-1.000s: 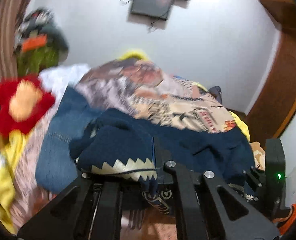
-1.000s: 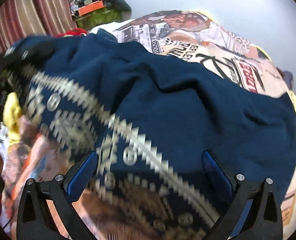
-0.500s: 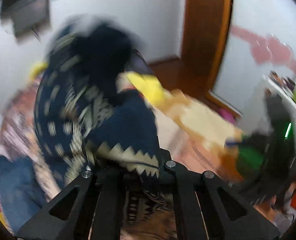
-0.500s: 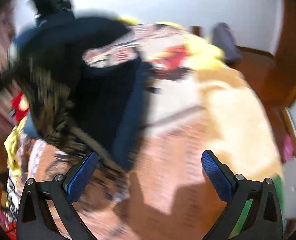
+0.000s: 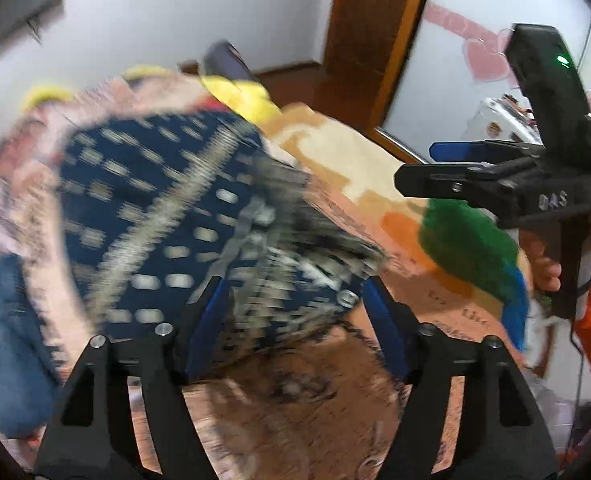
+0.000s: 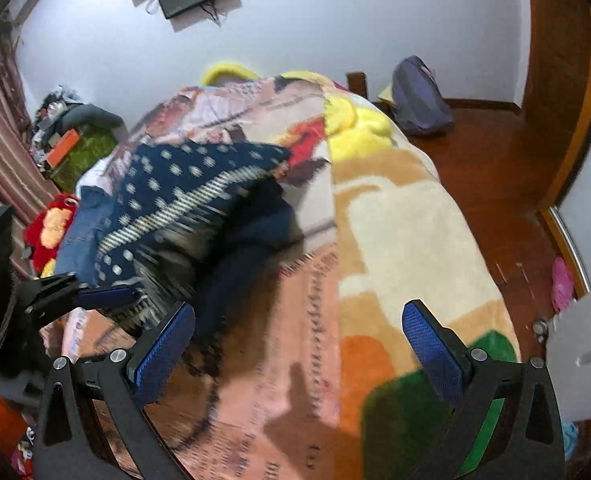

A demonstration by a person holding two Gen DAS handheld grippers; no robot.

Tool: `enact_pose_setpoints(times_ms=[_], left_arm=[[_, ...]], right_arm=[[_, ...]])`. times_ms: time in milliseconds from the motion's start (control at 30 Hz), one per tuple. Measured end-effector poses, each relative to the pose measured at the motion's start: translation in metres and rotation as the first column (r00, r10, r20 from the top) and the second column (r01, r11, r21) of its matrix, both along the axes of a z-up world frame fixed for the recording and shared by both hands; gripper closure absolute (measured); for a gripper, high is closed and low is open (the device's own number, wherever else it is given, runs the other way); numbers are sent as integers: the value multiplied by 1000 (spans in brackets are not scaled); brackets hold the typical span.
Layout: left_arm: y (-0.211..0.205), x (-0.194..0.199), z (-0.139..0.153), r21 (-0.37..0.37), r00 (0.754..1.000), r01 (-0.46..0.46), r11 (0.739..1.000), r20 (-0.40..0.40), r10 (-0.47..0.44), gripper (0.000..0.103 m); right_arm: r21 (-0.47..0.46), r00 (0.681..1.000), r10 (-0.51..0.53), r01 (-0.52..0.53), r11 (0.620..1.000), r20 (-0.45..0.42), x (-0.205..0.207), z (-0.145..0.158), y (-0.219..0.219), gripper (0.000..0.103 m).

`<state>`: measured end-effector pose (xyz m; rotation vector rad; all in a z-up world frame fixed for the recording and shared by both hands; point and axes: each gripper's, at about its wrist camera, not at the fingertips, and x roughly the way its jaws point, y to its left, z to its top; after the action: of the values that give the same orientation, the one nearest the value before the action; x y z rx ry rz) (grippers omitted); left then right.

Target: Fold large clothes

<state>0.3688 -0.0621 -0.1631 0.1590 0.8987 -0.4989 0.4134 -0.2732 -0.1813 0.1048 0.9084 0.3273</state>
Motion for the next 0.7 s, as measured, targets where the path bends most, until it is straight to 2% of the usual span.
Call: enact_pose_setpoints(times_ms=[167,267,400,467,600,633,700], left_arm=[[42,4,30,20,986,-116,993,125,113,12],[69,31,33,25,959,-235,972,170,228,11],[94,81,7,54,941,-323,945,121,315,11],[102,91,-9,72,936,-346,935,99,339,9],[124,106,-27,-39,938,-344,938,29,345,7],[127,104,-27,-50,935,-352,935,27,354,7],[136,98,-24,-17,918,-392,920,57,393,7]], right_arm=[[57,997,67,-68,996,29,19,12,34,0],[58,994,103,-105,993,32,36,5,60,0],[61,989,135,-131,989,-54,60,-31,90,0],[49,984,140,-135,990,-108,68,-52,97,0],[11,976,128,-128,992,-176,70,-88,90,0],[11,975,127,-127,992,-180,68,-92,84,0],[27,973,135,-133,991,-188,65,-96,70,0]])
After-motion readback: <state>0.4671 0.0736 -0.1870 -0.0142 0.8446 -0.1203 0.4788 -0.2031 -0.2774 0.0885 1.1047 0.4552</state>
